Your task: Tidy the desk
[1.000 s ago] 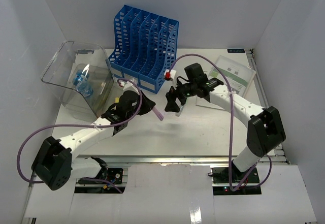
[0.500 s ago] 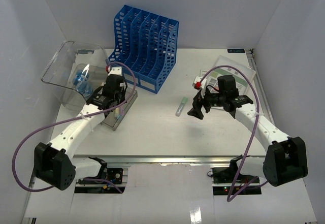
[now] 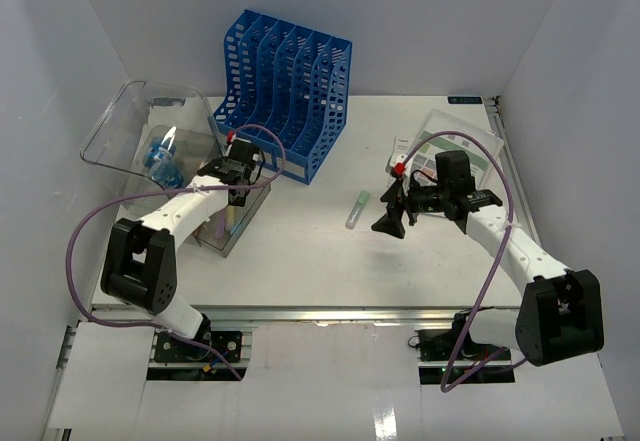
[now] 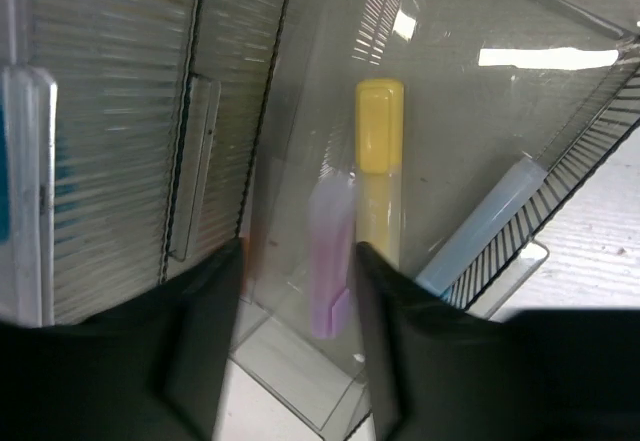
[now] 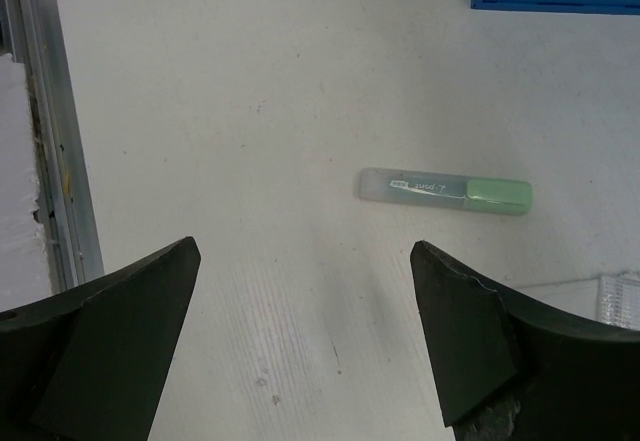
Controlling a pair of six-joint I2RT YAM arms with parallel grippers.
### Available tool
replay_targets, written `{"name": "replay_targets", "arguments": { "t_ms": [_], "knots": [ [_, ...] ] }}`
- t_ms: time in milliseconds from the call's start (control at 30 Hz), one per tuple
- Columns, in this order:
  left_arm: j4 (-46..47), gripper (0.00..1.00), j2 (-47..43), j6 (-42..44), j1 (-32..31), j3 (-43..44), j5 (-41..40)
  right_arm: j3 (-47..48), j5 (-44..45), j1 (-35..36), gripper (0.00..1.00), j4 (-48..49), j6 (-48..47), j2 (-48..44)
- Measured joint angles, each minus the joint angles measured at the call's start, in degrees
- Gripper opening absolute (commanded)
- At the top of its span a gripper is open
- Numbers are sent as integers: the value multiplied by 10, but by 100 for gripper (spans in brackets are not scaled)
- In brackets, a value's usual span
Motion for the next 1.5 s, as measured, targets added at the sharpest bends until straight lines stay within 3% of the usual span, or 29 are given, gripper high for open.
{"name": "replay_targets", "arguments": {
  "t_ms": [233, 400, 567, 767, 900, 1000, 1167, 1500],
  "knots": [
    [-1, 73, 17, 16, 0, 18, 3, -1, -6, -2, 92, 1, 0, 4],
    [-4, 78, 3, 15, 0, 37, 48, 0, -5, -3, 91, 5, 11, 23],
    [9, 90, -91, -6, 1, 22, 179, 41, 18, -3, 90, -17, 46, 97],
    [119, 98, -306, -94, 1, -135, 395, 134, 117, 5, 90, -52, 128, 185],
    [237, 98, -357, -187, -9, -256, 500, 168, 145, 8, 90, -66, 145, 197],
    [277, 98, -324, -230, -33, -295, 532, 174, 148, 8, 90, -67, 144, 196],
    [349, 97, -223, -247, -132, -274, 514, 174, 143, 0, 90, -77, 141, 196],
    [408, 93, 63, -205, -258, -78, 386, 110, 78, -117, 90, -83, 106, 116]
  ]
}}
